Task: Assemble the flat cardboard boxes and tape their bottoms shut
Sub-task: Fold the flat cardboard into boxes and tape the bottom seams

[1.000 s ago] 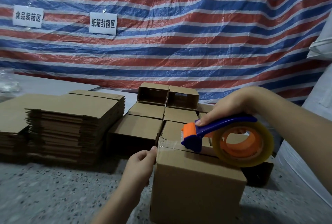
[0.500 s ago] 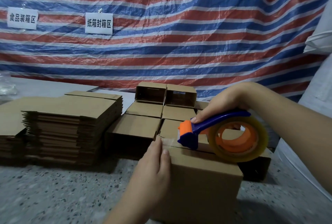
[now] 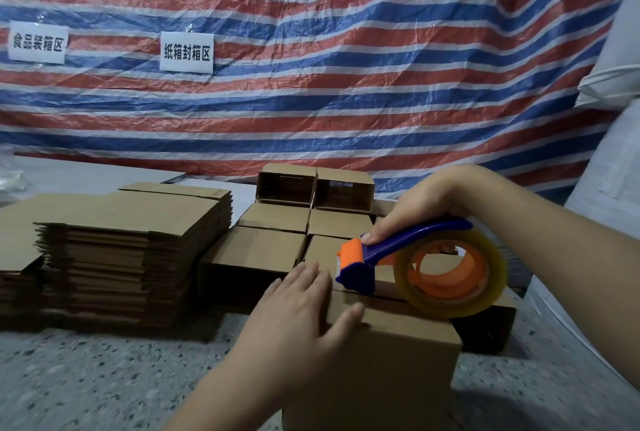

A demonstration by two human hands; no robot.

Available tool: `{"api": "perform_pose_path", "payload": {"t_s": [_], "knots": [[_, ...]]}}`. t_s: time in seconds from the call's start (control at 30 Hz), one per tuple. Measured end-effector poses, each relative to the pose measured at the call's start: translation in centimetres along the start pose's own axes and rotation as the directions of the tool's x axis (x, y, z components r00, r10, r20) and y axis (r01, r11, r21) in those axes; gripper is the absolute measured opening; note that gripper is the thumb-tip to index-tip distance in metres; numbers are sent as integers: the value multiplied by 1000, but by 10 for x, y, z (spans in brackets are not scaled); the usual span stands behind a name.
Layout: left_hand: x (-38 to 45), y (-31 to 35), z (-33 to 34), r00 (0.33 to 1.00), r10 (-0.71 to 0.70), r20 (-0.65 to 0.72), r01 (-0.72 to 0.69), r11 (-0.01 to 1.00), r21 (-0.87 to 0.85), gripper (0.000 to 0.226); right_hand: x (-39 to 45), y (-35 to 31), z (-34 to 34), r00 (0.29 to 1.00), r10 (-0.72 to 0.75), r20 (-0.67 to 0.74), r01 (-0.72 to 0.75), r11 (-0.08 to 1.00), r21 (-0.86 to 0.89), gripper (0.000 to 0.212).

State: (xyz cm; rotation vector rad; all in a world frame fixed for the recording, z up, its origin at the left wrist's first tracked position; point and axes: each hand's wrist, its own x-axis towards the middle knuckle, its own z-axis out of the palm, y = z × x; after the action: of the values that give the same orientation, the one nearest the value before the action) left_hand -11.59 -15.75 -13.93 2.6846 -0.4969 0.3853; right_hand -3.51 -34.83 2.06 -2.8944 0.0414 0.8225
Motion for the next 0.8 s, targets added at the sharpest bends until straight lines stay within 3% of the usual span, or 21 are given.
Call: {"api": "perform_pose_path", "payload": {"t_s": [0.17, 0.4, 0.6, 0.8], "knots": [[2, -4, -2, 999, 22, 46, -29, 986, 163, 106, 3, -2, -3, 1000, 14, 5, -13, 999, -43, 66], [2, -9, -1, 998, 40, 53, -50, 975, 218, 99, -10, 26, -12, 994, 101, 47, -95, 987, -128, 87], [1, -5, -3, 996, 59, 72, -75, 966, 246, 98, -15, 67, 2, 981, 190, 44, -183, 975, -126, 85], [5, 4, -16, 978, 124, 167, -173, 931, 321, 92, -12, 65, 8, 988, 152, 40, -146, 981, -125, 88]]}}
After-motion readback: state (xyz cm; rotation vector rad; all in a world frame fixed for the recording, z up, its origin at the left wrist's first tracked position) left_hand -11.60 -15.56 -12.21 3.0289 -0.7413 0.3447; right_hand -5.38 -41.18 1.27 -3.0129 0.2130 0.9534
